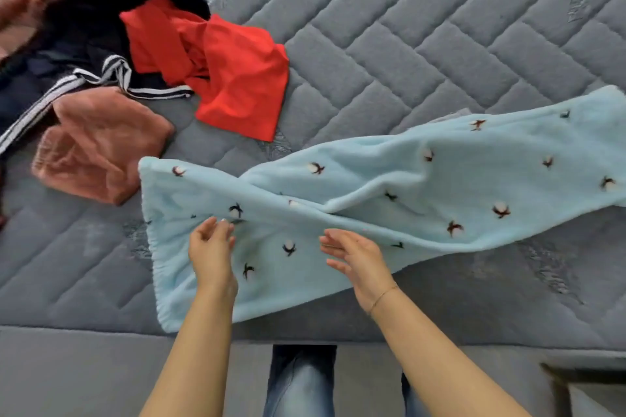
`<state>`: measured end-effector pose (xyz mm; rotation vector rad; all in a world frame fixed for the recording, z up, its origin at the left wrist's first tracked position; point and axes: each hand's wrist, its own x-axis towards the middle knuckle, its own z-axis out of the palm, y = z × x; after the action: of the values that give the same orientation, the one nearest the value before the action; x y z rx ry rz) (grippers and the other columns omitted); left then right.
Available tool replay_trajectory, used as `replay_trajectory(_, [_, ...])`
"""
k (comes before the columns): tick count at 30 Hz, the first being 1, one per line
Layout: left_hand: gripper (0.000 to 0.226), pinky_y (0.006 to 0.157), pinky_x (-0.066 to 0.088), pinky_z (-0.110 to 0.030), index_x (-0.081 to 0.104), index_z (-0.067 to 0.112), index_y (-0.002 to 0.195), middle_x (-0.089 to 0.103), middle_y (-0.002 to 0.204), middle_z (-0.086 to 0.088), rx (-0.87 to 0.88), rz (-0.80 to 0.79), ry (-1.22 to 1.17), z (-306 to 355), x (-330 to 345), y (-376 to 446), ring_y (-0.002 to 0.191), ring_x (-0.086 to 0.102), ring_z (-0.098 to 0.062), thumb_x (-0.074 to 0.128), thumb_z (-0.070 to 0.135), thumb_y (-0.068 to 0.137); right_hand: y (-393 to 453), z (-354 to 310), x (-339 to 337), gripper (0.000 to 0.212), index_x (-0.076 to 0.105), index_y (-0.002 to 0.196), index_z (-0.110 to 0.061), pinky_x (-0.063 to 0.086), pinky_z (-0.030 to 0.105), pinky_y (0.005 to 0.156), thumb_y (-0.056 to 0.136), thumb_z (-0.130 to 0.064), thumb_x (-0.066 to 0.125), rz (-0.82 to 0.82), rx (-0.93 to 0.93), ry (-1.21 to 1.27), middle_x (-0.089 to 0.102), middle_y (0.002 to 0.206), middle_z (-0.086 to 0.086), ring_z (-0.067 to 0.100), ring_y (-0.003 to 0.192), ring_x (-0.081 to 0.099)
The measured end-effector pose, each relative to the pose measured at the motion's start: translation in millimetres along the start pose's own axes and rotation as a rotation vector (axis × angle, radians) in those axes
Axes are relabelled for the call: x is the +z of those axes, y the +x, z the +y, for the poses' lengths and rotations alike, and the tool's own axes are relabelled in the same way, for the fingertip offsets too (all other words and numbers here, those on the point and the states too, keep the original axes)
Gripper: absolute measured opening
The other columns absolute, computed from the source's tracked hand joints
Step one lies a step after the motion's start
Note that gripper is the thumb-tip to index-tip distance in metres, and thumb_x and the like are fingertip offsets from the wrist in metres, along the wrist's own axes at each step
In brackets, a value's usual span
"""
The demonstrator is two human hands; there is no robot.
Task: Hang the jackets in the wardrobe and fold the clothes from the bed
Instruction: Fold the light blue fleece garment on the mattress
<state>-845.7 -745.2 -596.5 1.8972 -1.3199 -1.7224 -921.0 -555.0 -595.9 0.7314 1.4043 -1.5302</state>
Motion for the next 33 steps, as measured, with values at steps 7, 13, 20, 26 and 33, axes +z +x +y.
replay_trajectory(7, [0.084, 0.090, 0.053, -0.048, 0.031, 0.023, 0.146, 0.045, 0.139, -0.012, -0.321, -0.230, -0.027, 79, -5, 102, 0.115, 0.057, -0.028, 0.074, 0.051, 0.080, 35, 22, 111, 0.053, 0.052, 0.119, -0.026, 0.052, 0.043, 0.081, 0.083, -0.063, 0.061, -0.004, 0.234, 0.256, 0.060, 0.113, 0.007, 0.024, 0.105, 0.059])
replay_trajectory(13, [0.049, 0.091, 0.040, -0.060, 0.052, 0.020, 0.093, 0.056, 0.106, -0.002, -0.558, -0.321, 0.182, 88, 14, 146, 0.088, 0.061, -0.023, 0.068, 0.064, 0.077, 64, 17, 121, 0.042, 0.056, 0.124, -0.013, 0.049, 0.039, 0.077, 0.096, -0.045, 0.054, 0.163, 0.193, 0.127, 0.067, 0.100, 0.011, 0.025, 0.086, 0.065])
replay_trajectory(20, [0.013, 0.088, 0.046, -0.044, 0.054, 0.014, 0.080, 0.060, 0.078, 0.002, -0.466, -0.336, 0.005, 78, -18, 133, 0.075, 0.062, -0.017, 0.045, 0.017, 0.089, 35, 42, 89, 0.014, 0.067, 0.101, -0.020, 0.056, 0.025, 0.072, 0.097, -0.030, 0.058, 0.099, -0.107, -0.220, 0.075, 0.098, 0.003, 0.011, 0.088, 0.072])
replay_trajectory(26, [0.026, 0.078, 0.052, -0.032, 0.068, 0.021, 0.099, 0.069, 0.094, 0.002, -0.292, -0.305, -0.738, -7, -131, 38, 0.088, 0.064, -0.016, 0.049, 0.015, 0.082, 14, 77, 66, 0.020, 0.064, 0.109, -0.010, 0.054, 0.034, 0.079, 0.102, -0.010, 0.044, -0.022, 0.067, 0.035, 0.072, 0.104, 0.007, 0.021, 0.099, 0.069])
replay_trajectory(33, [0.047, 0.102, 0.041, -0.044, 0.052, 0.022, 0.123, 0.068, 0.118, -0.006, -0.617, -0.048, -0.963, -77, -170, 14, 0.114, 0.064, -0.021, 0.067, 0.044, 0.084, 13, 91, 64, 0.011, 0.059, 0.105, -0.020, 0.046, 0.041, 0.095, 0.098, -0.027, 0.054, 0.133, 0.128, 0.272, 0.061, 0.113, 0.008, 0.020, 0.108, 0.058])
